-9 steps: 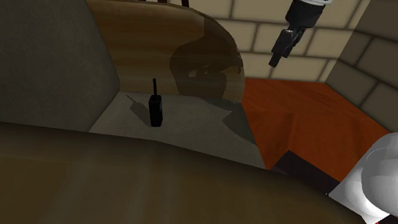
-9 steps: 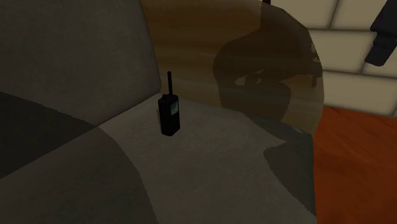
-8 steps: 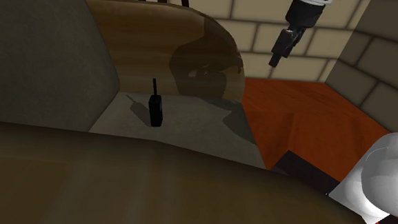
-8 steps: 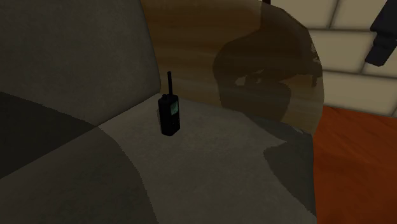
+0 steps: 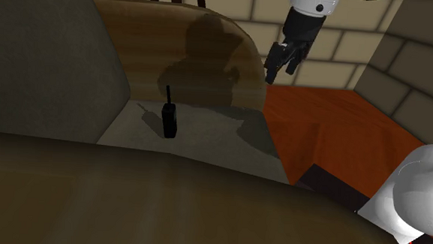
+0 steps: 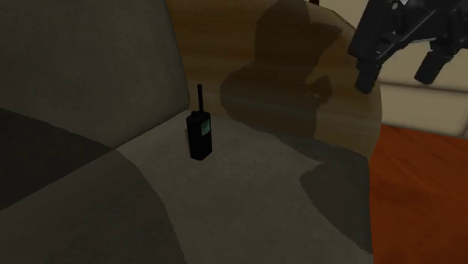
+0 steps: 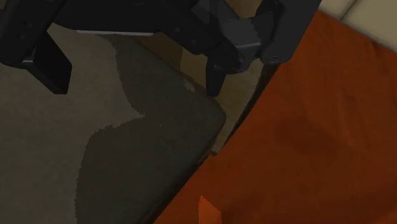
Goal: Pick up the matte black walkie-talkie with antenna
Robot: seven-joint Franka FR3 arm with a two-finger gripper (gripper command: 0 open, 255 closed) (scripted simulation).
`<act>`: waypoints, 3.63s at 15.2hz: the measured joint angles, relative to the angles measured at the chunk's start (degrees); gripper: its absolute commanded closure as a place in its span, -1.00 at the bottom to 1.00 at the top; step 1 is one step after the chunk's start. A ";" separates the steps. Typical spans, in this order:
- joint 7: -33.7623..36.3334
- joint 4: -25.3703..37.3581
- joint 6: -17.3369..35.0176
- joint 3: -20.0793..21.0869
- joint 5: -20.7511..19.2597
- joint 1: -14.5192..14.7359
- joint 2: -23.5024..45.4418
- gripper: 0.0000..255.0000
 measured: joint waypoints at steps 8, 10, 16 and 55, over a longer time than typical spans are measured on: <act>19.90 6.18 4.21 11.79 2.06 -1.73 10.54 -1.00; 24.90 9.02 5.14 14.67 1.39 -2.61 14.45 -1.00; 41.51 18.63 6.42 23.29 -3.51 -4.47 27.01 -1.00; 62.55 41.36 -0.28 29.12 -18.14 -0.09 49.72 1.00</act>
